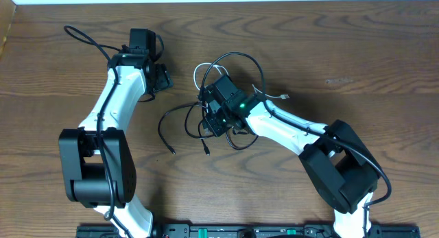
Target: Untangle cables
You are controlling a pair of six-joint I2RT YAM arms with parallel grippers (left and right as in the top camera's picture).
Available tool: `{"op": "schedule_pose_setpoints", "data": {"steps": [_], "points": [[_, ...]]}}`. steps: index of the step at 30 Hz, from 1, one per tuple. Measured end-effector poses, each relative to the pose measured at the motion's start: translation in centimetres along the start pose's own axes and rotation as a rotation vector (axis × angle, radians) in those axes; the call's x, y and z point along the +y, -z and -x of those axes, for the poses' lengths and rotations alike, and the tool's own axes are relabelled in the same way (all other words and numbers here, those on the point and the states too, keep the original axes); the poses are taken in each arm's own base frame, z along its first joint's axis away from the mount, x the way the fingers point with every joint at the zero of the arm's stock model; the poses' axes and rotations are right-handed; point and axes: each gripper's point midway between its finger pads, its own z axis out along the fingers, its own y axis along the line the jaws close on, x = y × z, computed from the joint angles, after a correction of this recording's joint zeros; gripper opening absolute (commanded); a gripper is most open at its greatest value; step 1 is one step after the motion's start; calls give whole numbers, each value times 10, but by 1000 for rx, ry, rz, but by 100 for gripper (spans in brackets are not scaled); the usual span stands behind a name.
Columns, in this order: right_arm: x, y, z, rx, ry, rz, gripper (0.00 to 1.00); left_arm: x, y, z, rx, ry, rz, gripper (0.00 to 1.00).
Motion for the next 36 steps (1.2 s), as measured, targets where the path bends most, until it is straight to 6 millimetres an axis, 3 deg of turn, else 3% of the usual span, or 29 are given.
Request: {"op": "schedule_pose_setpoints", "data": {"steps": [15,20,30,36], "points": [[-22,-1,4,-25,1,-127,22,0,0,0,0,0,0,86],[-24,-1,4,-25,1,-137,17,0,0,0,0,0,0,86],[5,-4,-1,1,10,13,21,0,0,0,0,0,0,86],[9,-4,0,-2,33,25,25,0,0,0,0,0,0,86]]}}
